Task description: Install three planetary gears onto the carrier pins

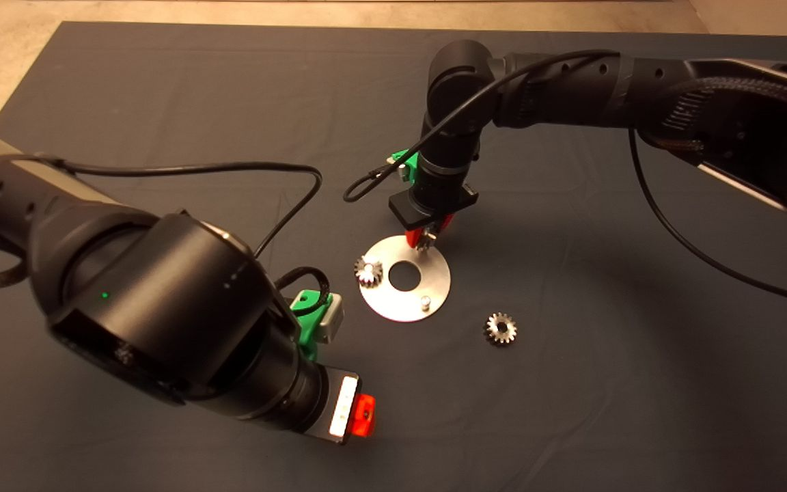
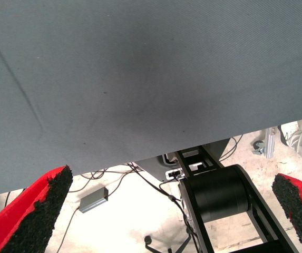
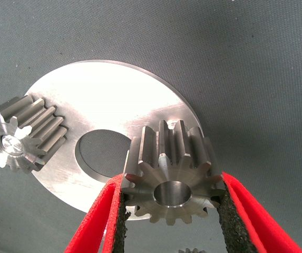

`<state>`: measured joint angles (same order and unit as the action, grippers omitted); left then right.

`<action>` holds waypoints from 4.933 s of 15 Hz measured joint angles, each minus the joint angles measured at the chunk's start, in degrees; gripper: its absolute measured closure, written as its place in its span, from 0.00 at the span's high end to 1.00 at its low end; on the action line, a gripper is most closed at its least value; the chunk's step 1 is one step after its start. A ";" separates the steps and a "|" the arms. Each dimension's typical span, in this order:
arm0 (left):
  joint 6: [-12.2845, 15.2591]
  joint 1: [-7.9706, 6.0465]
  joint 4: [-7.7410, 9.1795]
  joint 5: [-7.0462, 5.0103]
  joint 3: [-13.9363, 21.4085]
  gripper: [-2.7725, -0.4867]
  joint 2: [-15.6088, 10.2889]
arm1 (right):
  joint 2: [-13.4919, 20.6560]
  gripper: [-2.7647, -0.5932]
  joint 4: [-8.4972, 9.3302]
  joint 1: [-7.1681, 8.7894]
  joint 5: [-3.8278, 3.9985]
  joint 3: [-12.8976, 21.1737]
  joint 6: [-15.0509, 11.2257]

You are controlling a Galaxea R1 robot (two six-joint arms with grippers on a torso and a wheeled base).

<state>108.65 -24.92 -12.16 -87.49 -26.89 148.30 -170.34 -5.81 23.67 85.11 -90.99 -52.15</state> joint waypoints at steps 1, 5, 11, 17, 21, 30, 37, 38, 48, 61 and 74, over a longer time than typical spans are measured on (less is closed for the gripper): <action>0.00 0.00 0.01 0.01 0.00 0.99 0.56 | -0.02 0.21 0.00 0.00 -0.03 -0.02 0.41; 0.00 0.00 -0.02 0.03 0.00 0.99 2.19 | 0.00 0.21 0.00 -0.02 -0.02 -0.07 0.67; 0.00 0.00 -0.01 0.03 0.00 0.99 2.53 | -0.04 0.21 0.01 -0.35 0.02 -0.11 0.67; 0.02 0.00 0.01 0.03 0.00 0.99 2.67 | -0.20 0.21 0.51 -0.30 0.16 -1.67 2.66; 0.02 0.00 0.01 0.01 -0.02 0.99 2.69 | -0.20 0.21 0.50 -0.30 0.16 -1.79 2.68; 0.02 0.00 0.01 0.03 -0.09 0.99 2.84 | -0.30 0.21 0.22 -0.28 0.18 -1.73 2.93; 0.02 0.61 0.01 0.03 -0.28 0.99 2.85 | -0.30 0.21 -0.16 -0.22 2.15 -1.67 3.12; 0.00 0.65 0.01 0.01 -0.28 0.99 2.85 | -0.30 0.21 -0.27 -0.22 2.12 -1.67 3.29; 0.00 0.67 -0.02 0.01 -0.76 0.99 2.85 | -0.30 0.21 -0.35 -0.22 2.15 -1.67 3.51; 0.00 0.94 -0.01 0.01 -0.76 0.99 2.85 | -0.28 0.21 -0.41 -0.20 -1.33 -1.87 3.67; 0.00 0.94 0.00 0.01 -0.76 0.99 2.85 | -0.15 0.21 -0.66 -0.33 -1.38 -0.03 4.19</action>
<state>108.65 -23.98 -12.16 -87.47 -27.65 151.15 -170.48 -6.47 23.34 83.74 -91.02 -47.96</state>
